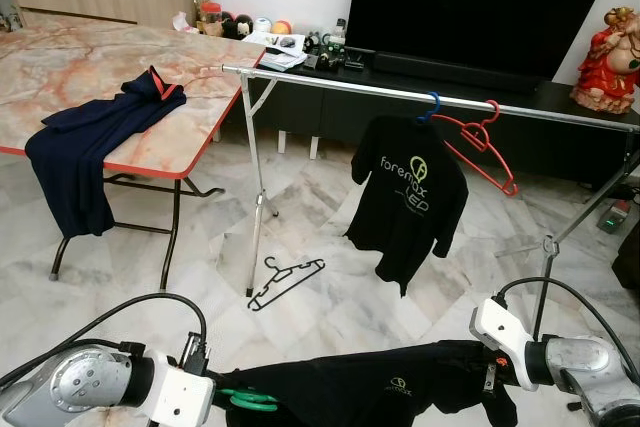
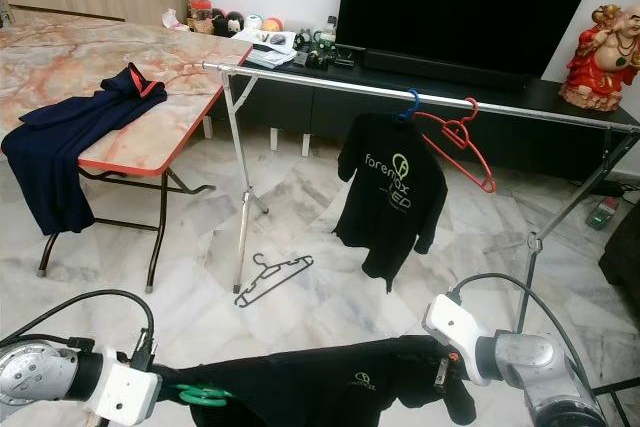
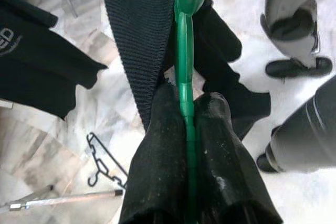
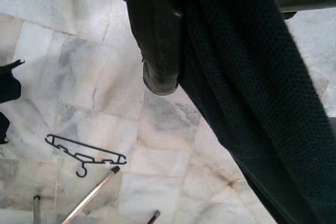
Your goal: Hang hanger
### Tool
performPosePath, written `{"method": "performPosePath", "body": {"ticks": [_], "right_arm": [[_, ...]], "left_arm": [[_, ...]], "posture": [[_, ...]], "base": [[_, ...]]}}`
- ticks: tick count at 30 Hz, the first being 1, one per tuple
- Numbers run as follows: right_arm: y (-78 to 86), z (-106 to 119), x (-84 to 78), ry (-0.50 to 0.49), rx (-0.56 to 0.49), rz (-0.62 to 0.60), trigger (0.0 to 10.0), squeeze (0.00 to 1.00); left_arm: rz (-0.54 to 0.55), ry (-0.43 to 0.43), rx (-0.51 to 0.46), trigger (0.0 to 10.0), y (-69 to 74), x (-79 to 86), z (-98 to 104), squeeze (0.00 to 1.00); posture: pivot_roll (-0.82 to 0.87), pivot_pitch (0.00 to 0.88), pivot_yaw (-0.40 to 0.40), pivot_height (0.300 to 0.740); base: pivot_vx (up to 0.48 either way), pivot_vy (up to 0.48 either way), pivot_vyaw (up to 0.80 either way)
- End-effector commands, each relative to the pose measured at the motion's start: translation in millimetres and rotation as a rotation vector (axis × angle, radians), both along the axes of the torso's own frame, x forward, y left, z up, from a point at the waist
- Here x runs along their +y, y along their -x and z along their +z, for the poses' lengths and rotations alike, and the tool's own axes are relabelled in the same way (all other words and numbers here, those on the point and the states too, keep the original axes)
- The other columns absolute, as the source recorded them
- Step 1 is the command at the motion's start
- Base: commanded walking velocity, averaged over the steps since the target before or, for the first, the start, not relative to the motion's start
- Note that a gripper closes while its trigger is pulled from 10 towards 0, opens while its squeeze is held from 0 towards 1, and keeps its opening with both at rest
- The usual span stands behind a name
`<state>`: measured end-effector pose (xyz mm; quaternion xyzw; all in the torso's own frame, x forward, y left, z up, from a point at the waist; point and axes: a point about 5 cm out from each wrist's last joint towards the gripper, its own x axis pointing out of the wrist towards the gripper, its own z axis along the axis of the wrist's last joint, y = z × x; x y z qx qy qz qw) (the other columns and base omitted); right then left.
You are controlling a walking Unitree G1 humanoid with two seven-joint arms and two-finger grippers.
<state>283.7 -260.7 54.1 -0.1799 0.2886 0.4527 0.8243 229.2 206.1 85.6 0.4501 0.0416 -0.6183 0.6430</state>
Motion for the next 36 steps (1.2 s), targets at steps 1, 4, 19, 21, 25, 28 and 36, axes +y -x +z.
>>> {"method": "performPosePath", "body": {"ticks": [1, 4, 19, 21, 25, 28, 36], "right_arm": [[2.0, 9.9, -28.5, 0.059, -0.020, -0.102, 0.0, 0.00], [2.9, 0.9, -16.7, 0.036, -0.004, -0.088, 0.0, 0.00], [11.6, -35.6, 31.4, 0.004, 0.054, -0.037, 0.0, 0.00], [11.5, -40.1, 42.5, -0.009, 0.045, -0.036, 0.0, 0.00], [8.7, -43.7, 54.8, -0.019, 0.019, -0.060, 0.0, 0.00], [8.0, -46.5, 66.8, -0.047, 0.013, -0.064, 0.0, 0.00], [-0.9, -44.6, 61.8, 0.092, -0.076, -0.117, 0.0, 0.00]], "left_arm": [[0.041, 0.017, 0.006, 10.0, -2.4, 6.6, 6.6, 0.00], [-0.057, 0.112, -0.011, 10.0, -0.9, -20.0, 24.7, 0.00], [-0.250, 0.266, -0.024, 10.0, 4.9, -70.5, 80.5, 0.00], [-0.267, 0.298, -0.039, 10.0, 3.6, -79.0, 88.8, 0.00], [-0.265, 0.354, -0.029, 10.0, 2.3, -87.7, 97.1, 0.00], [-0.271, 0.387, -0.022, 10.0, 2.8, -94.4, 100.6, 0.00], [-0.272, 0.165, -0.013, 10.0, 2.3, -77.7, 80.6, 0.00]], "posture": [[0.12, 0.000, -0.095, 0.740], [0.13, 0.000, -0.097, 0.740], [0.15, 0.000, -0.095, 0.740], [0.15, 0.002, -0.096, 0.740], [0.15, 0.002, -0.096, 0.740], [0.15, 0.003, -0.097, 0.740], [0.15, 0.004, -0.094, 0.740]], "base": [[0.000, 0.000, 0.00], [0.000, 0.000, 0.00], [0.000, 0.000, 0.00], [0.000, 0.000, 0.00], [0.000, 0.000, 0.00], [0.000, 0.000, 0.00], [0.000, 0.000, 0.00]]}}
